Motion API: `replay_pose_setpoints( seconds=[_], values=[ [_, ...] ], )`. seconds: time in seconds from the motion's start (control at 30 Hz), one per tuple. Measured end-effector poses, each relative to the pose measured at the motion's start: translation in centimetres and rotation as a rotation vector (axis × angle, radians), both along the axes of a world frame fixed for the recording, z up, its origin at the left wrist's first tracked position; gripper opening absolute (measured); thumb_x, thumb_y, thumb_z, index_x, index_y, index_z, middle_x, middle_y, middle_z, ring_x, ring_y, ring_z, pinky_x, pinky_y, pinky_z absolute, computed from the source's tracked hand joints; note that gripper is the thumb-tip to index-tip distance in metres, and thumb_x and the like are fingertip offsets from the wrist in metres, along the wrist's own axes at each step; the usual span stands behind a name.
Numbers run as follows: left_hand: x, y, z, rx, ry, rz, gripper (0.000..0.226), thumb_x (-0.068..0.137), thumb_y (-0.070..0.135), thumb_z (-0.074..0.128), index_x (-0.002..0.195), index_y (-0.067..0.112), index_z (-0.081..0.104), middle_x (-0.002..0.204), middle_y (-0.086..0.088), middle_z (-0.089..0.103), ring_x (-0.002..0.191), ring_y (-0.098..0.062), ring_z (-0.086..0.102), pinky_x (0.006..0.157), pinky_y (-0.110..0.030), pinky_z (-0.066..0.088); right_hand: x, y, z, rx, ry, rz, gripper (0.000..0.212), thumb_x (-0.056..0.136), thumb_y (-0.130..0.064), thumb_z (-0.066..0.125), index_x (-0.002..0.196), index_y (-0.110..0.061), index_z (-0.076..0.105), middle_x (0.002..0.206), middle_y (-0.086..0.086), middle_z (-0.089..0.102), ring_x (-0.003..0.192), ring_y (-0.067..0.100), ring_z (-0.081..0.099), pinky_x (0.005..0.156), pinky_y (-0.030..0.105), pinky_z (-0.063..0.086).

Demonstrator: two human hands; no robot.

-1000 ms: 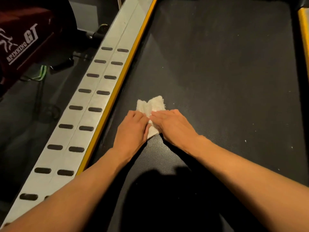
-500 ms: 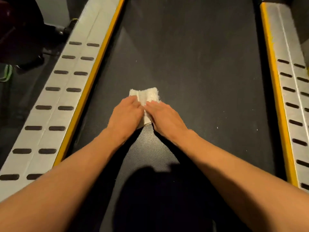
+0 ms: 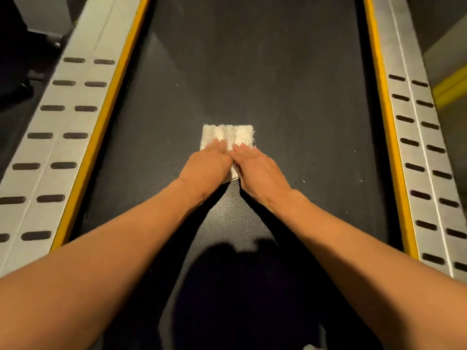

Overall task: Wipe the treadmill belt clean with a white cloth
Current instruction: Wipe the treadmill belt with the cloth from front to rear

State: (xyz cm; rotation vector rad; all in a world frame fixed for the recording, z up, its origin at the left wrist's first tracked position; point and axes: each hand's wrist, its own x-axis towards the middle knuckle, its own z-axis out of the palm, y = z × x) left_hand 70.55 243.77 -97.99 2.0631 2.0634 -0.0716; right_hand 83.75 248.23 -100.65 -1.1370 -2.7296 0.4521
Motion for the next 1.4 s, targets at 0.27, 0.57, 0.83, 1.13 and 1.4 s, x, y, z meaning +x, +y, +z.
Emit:
replay_pose_setpoints(
  seconds=[0.27,0.57,0.83,1.13,1.4],
  values=[
    [2.2,-0.3,-1.9,-0.010,-0.002,-0.186,0.045,0.100,0.024,0.038,0.142,0.009,0.038,0.159,-0.006,0.018,0.147,-0.022,0.016,0.105,-0.039,0.039,5.3,-1.1,-0.9,0.013,-0.032,-0.004,0.037,0.092,0.000,0.050,0.127,-0.013,0.051,0.129,0.003,0.056,0.121,0.021,0.050,0.111,0.040,0.036],
    [5.1,0.4,-1.6,0.005,0.005,-0.232,0.050,0.104,0.016,0.028,0.151,0.004,0.015,0.161,-0.012,0.005,0.148,-0.027,0.005,0.114,-0.035,0.025,7.7,-1.8,-0.6,-0.081,0.010,-0.125,0.055,0.095,0.001,0.040,0.148,-0.014,0.035,0.155,0.005,0.032,0.146,0.018,0.021,0.120,0.030,0.009],
    [8.1,4.7,-1.0,-0.018,-0.084,-0.213,0.054,0.103,0.012,0.031,0.152,0.003,0.010,0.161,-0.013,0.002,0.148,-0.026,0.002,0.117,-0.035,0.018,9.7,2.4,-1.0,-0.007,-0.003,-0.279,0.055,0.093,0.007,0.046,0.143,-0.014,0.043,0.151,0.005,0.038,0.143,0.023,0.029,0.118,0.031,0.016],
    [9.5,5.5,-1.8,0.017,-0.100,-0.237,0.053,0.104,0.013,0.029,0.153,0.004,0.008,0.161,-0.011,0.000,0.149,-0.023,0.000,0.117,-0.033,0.016,11.5,3.6,-1.0,0.025,-0.026,-0.300,0.048,0.094,0.007,0.045,0.139,-0.011,0.049,0.148,0.007,0.044,0.142,0.026,0.032,0.116,0.034,0.019],
    [10.6,4.1,-2.7,0.070,-0.102,-0.341,0.051,0.105,0.015,0.029,0.152,0.005,0.012,0.161,-0.010,0.004,0.149,-0.024,0.002,0.117,-0.032,0.016,13.9,0.1,-0.6,0.040,-0.026,-0.304,0.046,0.097,0.002,0.046,0.141,-0.011,0.047,0.148,0.005,0.044,0.141,0.022,0.033,0.114,0.027,0.015]
  ],
)
